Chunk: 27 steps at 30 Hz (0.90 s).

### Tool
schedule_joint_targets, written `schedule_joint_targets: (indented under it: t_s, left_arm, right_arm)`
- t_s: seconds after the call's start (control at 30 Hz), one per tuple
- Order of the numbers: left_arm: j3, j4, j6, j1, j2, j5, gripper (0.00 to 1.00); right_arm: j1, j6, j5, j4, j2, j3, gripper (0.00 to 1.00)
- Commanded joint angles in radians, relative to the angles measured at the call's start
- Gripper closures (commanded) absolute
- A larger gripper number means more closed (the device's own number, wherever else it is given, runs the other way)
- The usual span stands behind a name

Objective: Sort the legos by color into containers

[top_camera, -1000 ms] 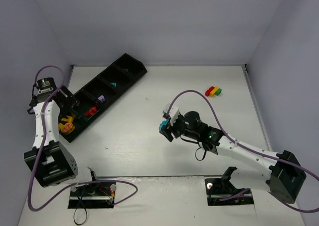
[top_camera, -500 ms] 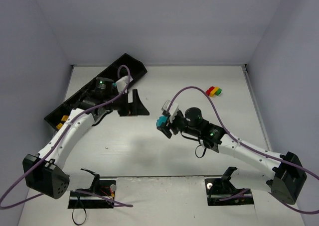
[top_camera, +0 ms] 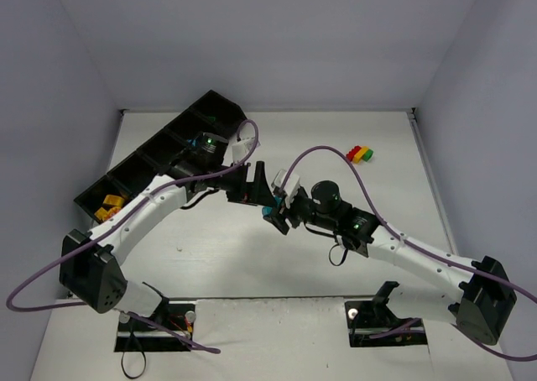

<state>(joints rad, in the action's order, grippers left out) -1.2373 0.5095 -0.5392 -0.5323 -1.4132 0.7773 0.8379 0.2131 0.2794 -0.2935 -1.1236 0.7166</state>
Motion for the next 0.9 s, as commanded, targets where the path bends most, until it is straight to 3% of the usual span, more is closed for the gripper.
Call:
schedule_joint_targets:
  t_s: [0.0,0.2,0.37,0.6,0.7,0.83,0.87]
  left_arm:
    - [-0.067,-0.072,-0.007,-0.018,-0.012,-0.004,0.2]
    - [-0.074,-0.06,0.013,-0.031,-0.032,0.014,0.23]
    - [-0.065,-0.075,0.012,-0.031,-0.041,0.045,0.39]
    - [-0.065,-0.095,0.013,-0.038,-0.053,0.073,0.54]
    - [-0.067,-0.095,0.021,-0.038,-0.058,0.074,0.67]
    - [-0.07,-0.101,0.03,-0.038,-0.059,0.071,0.95]
    - [-0.073,-0.1,0.033,-0.038,-0.058,0.07,0.97]
  right_arm:
    - [-0.005,0.0,0.027,-0.055,0.024,0.053,0.95]
    - [-0.005,0.005,0.018,-0.056,0.018,0.057,0.94]
    - [-0.006,0.009,0.012,-0.061,0.002,0.066,0.94]
    - [-0.008,0.011,0.017,-0.067,-0.013,0.075,0.94]
    - [-0.008,0.009,0.012,-0.067,-0.018,0.075,0.93]
    - [-0.01,0.002,0.001,-0.07,-0.019,0.07,0.89]
    - [-0.013,0.0,-0.002,-0.068,-0.019,0.069,0.79]
